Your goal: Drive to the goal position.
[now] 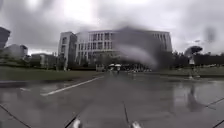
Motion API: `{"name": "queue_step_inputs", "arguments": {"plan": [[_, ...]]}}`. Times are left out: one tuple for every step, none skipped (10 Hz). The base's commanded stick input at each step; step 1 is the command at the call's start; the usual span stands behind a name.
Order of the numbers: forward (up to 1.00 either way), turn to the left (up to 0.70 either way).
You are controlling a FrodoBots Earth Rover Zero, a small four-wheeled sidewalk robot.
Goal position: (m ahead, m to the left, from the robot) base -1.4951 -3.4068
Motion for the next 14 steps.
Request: {"name": "queue_step_inputs", "arguments": {"plan": [[0.7, 0.0], [0.7, 0.0], [0.7, 0.0], [0.7, 0.0], [0.7, 0.0], [0.7, 0.0], [0.7, 0.0], [0.7, -0.03], [0.7, -0.2], [0.7, -0.11], [0.7, 0.0], [0.7, 0.0], [0.7, 0.0], [0.7, 0.0]]}}
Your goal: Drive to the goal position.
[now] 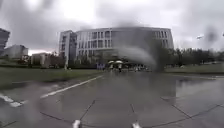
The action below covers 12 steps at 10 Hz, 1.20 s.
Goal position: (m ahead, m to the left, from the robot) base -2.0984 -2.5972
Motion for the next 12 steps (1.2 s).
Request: {"name": "queue_step_inputs", "arguments": {"plan": [[0.7, 0.0], [0.7, 0.0], [0.7, 0.0], [0.7, 0.0], [0.7, 0.0], [0.7, -0.13], [0.7, -0.32], [0.7, -0.35], [0.7, -0.35], [0.7, -0.35], [0.7, -0.35], [0.7, -0.35]]}}
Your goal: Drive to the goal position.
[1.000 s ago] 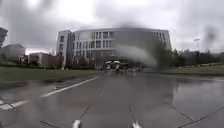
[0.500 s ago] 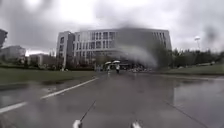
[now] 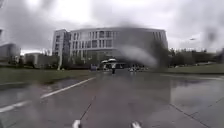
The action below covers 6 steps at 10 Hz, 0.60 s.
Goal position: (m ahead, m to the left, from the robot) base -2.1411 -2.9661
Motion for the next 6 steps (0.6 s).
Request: {"name": "queue_step_inputs", "arguments": {"plan": [[0.7, -0.31], [0.7, -0.06], [0.7, 0.0], [0.7, 0.0], [0.7, 0.0], [0.7, 0.0]]}}
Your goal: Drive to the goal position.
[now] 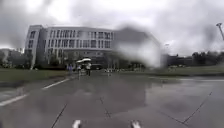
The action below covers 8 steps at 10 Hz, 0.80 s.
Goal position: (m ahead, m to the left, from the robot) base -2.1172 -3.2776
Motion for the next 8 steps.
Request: {"name": "queue_step_inputs", "arguments": {"plan": [[0.7, 0.0], [0.7, 0.0], [0.7, 0.0], [0.7, 0.0], [0.7, 0.0], [0.7, 0.0], [0.7, 0.0], [0.7, -0.32]]}}
